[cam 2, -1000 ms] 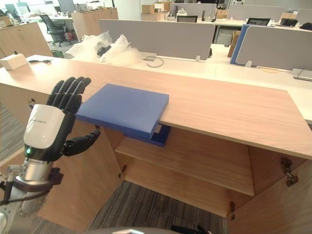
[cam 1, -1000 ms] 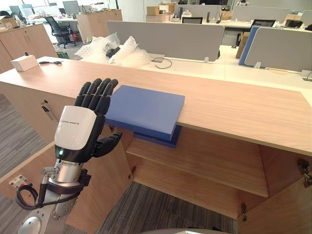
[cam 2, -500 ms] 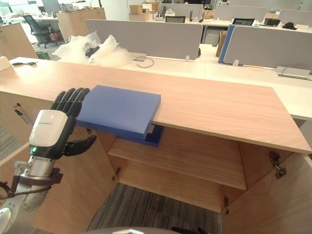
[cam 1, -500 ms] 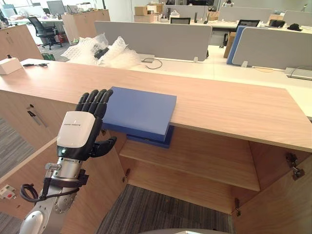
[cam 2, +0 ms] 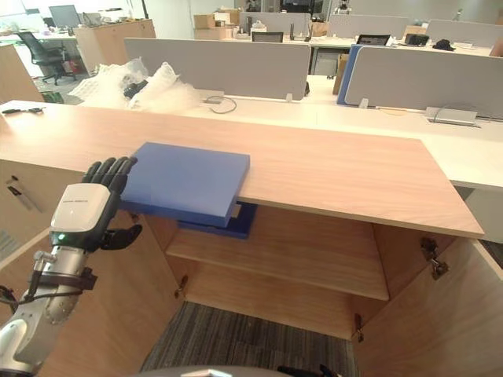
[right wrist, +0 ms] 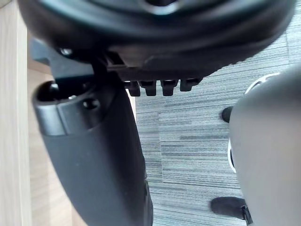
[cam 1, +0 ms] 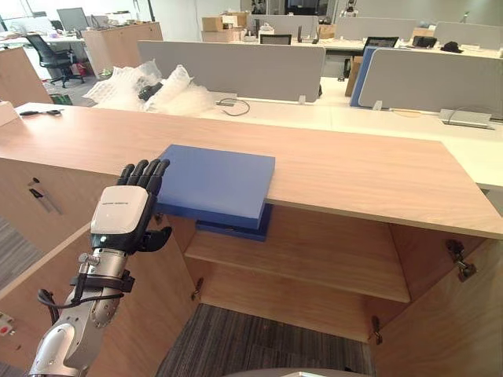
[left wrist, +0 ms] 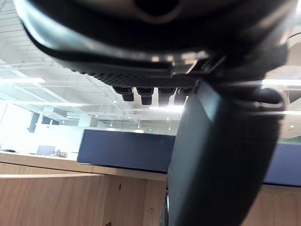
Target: Walk over to the cabinet, pick up the folder, carry it to the office cabinet, place the folder inside the office cabinet, then close the office cabinet door
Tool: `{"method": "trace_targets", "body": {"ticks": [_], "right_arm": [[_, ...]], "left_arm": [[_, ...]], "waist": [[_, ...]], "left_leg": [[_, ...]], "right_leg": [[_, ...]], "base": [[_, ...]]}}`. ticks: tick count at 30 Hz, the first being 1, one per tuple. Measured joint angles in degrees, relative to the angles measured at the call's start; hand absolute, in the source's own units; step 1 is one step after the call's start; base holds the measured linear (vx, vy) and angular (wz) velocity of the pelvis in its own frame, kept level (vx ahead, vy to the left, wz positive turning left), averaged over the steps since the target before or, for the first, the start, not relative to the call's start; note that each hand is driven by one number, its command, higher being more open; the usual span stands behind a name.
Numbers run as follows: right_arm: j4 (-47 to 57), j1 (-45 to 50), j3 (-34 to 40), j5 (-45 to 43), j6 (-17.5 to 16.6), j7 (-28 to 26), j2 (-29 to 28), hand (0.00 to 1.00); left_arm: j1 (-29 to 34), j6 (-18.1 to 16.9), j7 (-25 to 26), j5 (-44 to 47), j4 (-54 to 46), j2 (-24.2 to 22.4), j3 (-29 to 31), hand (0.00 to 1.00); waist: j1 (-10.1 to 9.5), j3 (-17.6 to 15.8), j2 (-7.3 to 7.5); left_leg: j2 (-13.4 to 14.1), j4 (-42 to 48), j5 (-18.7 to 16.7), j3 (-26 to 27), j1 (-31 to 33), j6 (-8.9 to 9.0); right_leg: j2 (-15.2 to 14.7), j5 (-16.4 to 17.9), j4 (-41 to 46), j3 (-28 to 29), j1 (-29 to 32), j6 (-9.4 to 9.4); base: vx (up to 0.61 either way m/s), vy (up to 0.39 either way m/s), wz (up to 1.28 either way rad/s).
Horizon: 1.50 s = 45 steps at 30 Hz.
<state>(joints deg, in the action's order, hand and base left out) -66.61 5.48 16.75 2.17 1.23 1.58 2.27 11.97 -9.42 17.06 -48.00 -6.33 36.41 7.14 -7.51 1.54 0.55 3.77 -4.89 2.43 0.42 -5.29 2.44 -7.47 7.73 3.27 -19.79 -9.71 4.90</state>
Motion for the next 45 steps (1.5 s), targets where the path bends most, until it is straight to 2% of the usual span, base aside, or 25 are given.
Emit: {"method": "trace_targets", "body": {"ticks": [8, 12, 19, 26, 27, 34, 40, 45], "right_arm": [[1.3, -0.4, 0.1, 0.0, 0.0, 0.3, 0.6, 1.0], [1.7, -0.3, 0.1, 0.0, 0.0, 0.4, 0.6, 1.0], [2.0, -0.3, 0.3, -0.1, 0.0, 0.7, 0.6, 1.0], [2.2, -0.1, 2.3, -0.1, 0.0, 0.9, 0.6, 1.0], [2.2, -0.1, 2.3, -0.1, 0.0, 0.9, 0.6, 1.0], [2.2, -0.1, 2.3, -0.2, 0.0, 1.1, 0.6, 1.0], [2.2, -0.1, 2.3, -0.4, 0.0, 1.2, 0.6, 1.0], [2.2, -0.4, 2.3, -0.6, 0.0, 1.2, 0.6, 1.0]], "left_arm": [[-3.8, 0.8, 0.0, -1.3, 4.0, 0.3, -2.5, 1.0], [-5.1, 0.9, 0.1, -1.9, 5.0, 0.4, -2.8, 1.0], [-8.9, 1.1, 0.1, -3.7, 10.3, 2.7, -8.6, 1.0], [-11.5, 1.4, 0.1, -4.3, 13.6, 3.2, -10.2, 1.0], [-11.6, 1.4, 0.1, -4.3, 14.0, 3.7, -10.6, 0.0], [-16.8, 1.3, 1.4, -4.4, 18.0, 4.7, -12.5, 0.0], [-22.6, 3.5, 5.1, -4.4, 19.2, 4.8, -12.4, 0.0], [-22.5, 3.6, 4.9, -4.5, 19.0, 4.6, -12.5, 0.0]], "waist": [[1.19, -0.9, -1.84], [1.75, -0.8, -2.04], [2.21, -0.6, -2.33], [2.8, -0.4, -2.64], [2.87, -0.4, -2.64], [3.12, -0.3, -2.74], [3.57, 0.2, -3.02], [4.61, 0.2, -2.97]], "left_leg": [[0.2, 0.0, 0.0, 0.9, -0.5, 0.0], [0.3, -0.1, 0.0, 1.4, -0.7, 0.03], [0.4, -0.1, 0.0, 2.6, -0.7, 0.04], [0.4, -0.1, 0.0, 3.3, -1.0, 0.04], [0.4, -0.1, 0.0, 3.3, -1.1, 0.04], [0.4, -0.1, 0.0, 3.9, -1.4, 0.06], [0.4, -0.1, -0.1, 4.6, -1.4, 0.08], [0.4, -0.1, -0.1, 4.7, -1.4, 0.08]], "right_leg": [[0.3, -1.0, -1.0, 1.0, -0.4, -0.07], [0.4, -1.2, -1.2, 1.5, -0.4, -0.11], [0.7, -2.5, -2.8, 2.8, -0.4, -0.02], [0.7, -2.8, -2.9, 3.4, -0.4, -0.03], [0.7, -2.8, -2.9, 3.4, -0.4, -0.02], [0.6, -3.3, -3.1, 4.2, -0.4, 0.0], [0.7, -4.0, -4.1, 4.7, -0.4, 0.11], [0.7, -4.2, -4.4, 4.9, -0.5, 0.12]], "base": [[-0.02, 0.002, -0.06], [-0.02, 0.005, -0.07], [-0.02, 0.014, -0.1], [-0.02, 0.013, -0.04], [-0.02, 0.012, -0.05], [-0.02, 0.012, -0.04], [-0.02, 0.012, -0.06], [-0.01, 0.006, -0.02]]}}
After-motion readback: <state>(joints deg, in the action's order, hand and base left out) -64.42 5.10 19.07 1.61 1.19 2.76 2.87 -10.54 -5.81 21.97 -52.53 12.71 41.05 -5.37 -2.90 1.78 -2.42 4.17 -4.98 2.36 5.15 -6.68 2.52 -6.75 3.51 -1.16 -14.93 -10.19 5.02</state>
